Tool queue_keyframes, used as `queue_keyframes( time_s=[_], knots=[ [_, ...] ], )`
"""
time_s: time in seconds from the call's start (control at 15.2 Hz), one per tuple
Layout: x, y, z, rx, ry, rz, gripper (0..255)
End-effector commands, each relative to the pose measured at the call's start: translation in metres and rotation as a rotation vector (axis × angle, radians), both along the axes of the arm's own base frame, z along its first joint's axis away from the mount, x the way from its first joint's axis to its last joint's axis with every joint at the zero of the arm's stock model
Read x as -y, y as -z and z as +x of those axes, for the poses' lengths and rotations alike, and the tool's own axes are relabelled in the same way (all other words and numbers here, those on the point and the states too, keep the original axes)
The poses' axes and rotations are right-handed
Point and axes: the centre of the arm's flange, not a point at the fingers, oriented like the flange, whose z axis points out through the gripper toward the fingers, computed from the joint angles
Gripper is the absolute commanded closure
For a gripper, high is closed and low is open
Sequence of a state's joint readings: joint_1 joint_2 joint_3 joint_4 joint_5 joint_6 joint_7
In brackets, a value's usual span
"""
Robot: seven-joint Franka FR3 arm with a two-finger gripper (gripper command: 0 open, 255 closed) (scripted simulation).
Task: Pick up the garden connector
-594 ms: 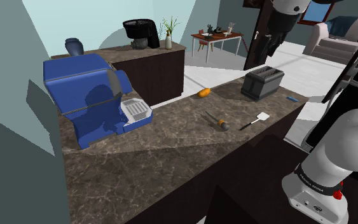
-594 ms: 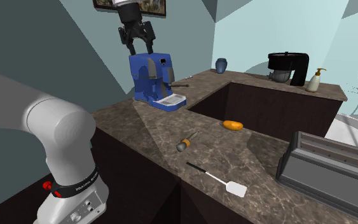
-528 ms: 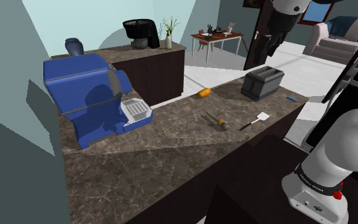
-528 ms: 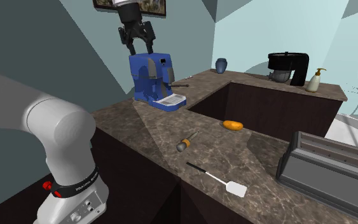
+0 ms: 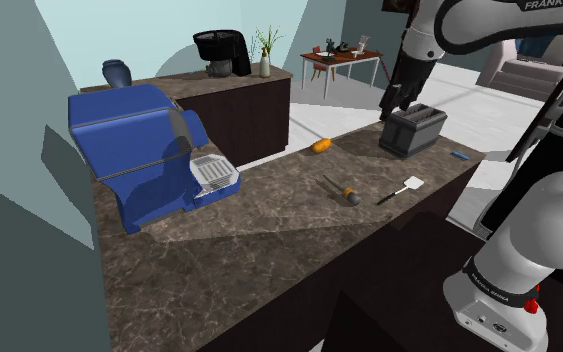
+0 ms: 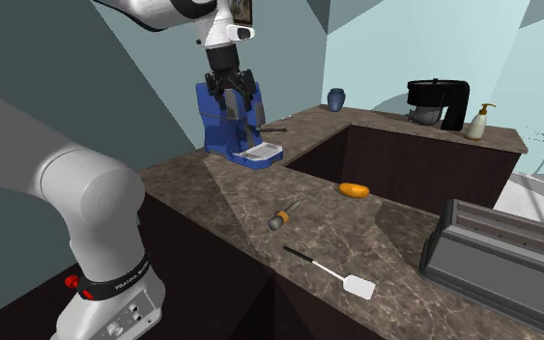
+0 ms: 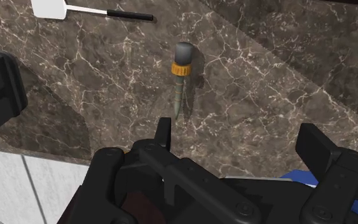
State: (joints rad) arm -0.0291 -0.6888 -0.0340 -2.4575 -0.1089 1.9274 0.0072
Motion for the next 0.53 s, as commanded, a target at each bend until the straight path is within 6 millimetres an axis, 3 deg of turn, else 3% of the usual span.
queue_keyframes(
  time_s=[0.0, 0.46],
  knots=[
    [0.007, 0.023, 0.012, -0.002, 0.004, 0.007, 0],
    [0.034, 0.103, 0.054, -0.017, 0.017, 0.032, 0]
  ],
)
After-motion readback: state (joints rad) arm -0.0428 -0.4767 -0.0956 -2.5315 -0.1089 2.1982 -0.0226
